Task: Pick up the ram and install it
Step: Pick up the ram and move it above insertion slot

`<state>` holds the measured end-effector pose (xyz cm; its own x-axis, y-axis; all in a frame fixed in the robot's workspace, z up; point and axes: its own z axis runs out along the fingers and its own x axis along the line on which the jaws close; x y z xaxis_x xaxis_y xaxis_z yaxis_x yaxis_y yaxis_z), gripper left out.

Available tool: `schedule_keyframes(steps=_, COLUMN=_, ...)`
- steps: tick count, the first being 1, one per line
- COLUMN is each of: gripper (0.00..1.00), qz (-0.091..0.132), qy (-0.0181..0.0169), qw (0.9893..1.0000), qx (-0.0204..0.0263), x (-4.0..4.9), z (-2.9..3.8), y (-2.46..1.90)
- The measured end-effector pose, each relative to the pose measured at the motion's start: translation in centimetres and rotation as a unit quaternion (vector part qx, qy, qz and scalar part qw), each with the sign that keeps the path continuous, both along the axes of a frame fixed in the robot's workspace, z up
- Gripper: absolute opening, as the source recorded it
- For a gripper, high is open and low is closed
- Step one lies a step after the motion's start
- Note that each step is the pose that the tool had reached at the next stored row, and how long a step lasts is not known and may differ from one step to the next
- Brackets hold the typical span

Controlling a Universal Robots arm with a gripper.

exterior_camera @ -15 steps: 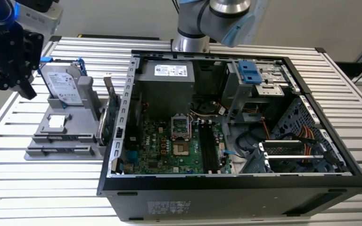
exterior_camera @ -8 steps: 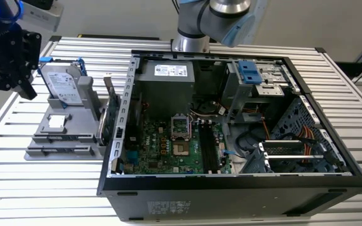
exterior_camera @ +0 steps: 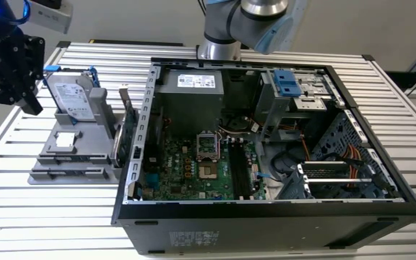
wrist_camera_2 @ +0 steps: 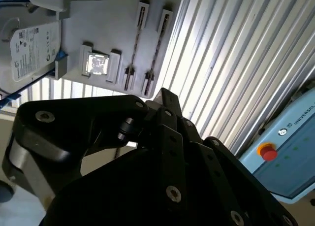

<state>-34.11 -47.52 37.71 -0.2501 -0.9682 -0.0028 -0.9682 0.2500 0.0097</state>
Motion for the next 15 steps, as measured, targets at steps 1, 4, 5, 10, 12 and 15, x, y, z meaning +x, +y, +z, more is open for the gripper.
schedule_keyframes(steps=1, gripper=0.00, qz=0.006, qy=0.0000, qw=1.0000, qx=0.0000, x=0.00, z=-0.01, y=0.00)
schedule_keyframes(steps=4, gripper=0.00, qz=0.024, qy=0.0000, qw=0.9997, qx=0.0000, x=-0.01, z=-0.04, y=0.01)
schedule_keyframes(steps=5, gripper=0.00, qz=0.029, qy=0.0000, qw=0.9996, qx=0.0000, x=-0.01, z=-0.04, y=0.01)
schedule_keyframes(steps=10, gripper=0.00, qz=0.058, qy=0.0000, qw=0.9983, qx=0.0000, x=0.00, z=-0.08, y=0.00)
schedule_keyframes(steps=12, gripper=0.00, qz=0.068, qy=0.0000, qw=0.9977, qx=0.0000, x=0.00, z=-0.09, y=0.00)
schedule_keyframes(steps=15, gripper=0.00, qz=0.084, qy=0.0000, qw=0.9965, qx=0.0000, x=0.00, z=-0.12, y=0.00)
